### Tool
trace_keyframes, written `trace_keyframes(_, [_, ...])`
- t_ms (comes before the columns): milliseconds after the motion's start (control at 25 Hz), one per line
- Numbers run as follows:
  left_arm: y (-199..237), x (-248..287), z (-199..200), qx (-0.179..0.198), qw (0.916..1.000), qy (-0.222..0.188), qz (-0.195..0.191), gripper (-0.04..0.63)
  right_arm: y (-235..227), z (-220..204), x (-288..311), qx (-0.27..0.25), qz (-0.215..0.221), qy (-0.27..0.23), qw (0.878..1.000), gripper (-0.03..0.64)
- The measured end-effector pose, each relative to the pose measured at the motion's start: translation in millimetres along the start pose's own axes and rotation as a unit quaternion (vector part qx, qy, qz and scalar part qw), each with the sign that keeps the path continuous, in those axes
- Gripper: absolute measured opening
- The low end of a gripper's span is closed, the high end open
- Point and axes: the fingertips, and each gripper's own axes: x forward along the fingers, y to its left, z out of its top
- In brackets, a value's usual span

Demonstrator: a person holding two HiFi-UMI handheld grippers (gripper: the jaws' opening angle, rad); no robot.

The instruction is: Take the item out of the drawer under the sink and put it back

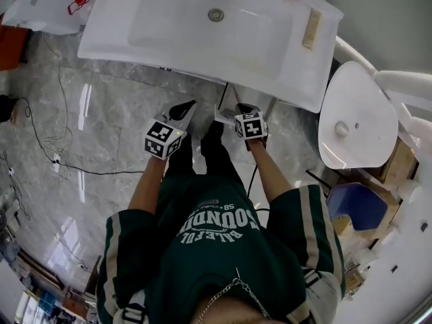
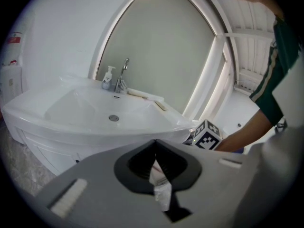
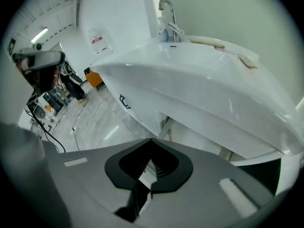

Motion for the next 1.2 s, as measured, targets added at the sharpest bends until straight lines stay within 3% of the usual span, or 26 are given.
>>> trace_keyframes(240, [-3,-6,33,0.016,0.9998,-0.011,-0.007,0.049,5,32,-44,0.036,-0.008,-0.051,0.998,0.002])
trace_keyframes(520, [6,-13,90,0.039,0.9981,-0.047,-0.004,0.05,5,111,-108,0.029,-0.011,-0.158,0.987,0.002])
trace_keyframes(840, [23,-21,157,0.068,0.9935,-0.091,0.01,0.049,1,203,-186,0.011,-0.021,-0.29,0.957,0.002])
trace_keyframes(1080, [19,-26,195,0.09,0.9887,-0.119,0.011,0.049,-1,242,-238,-0.003,-0.034,-0.378,0.925,0.002])
trace_keyframes(1200, [17,-31,214,0.101,0.9856,-0.135,0.01,0.051,1,254,-254,-0.009,-0.037,-0.4,0.916,0.003])
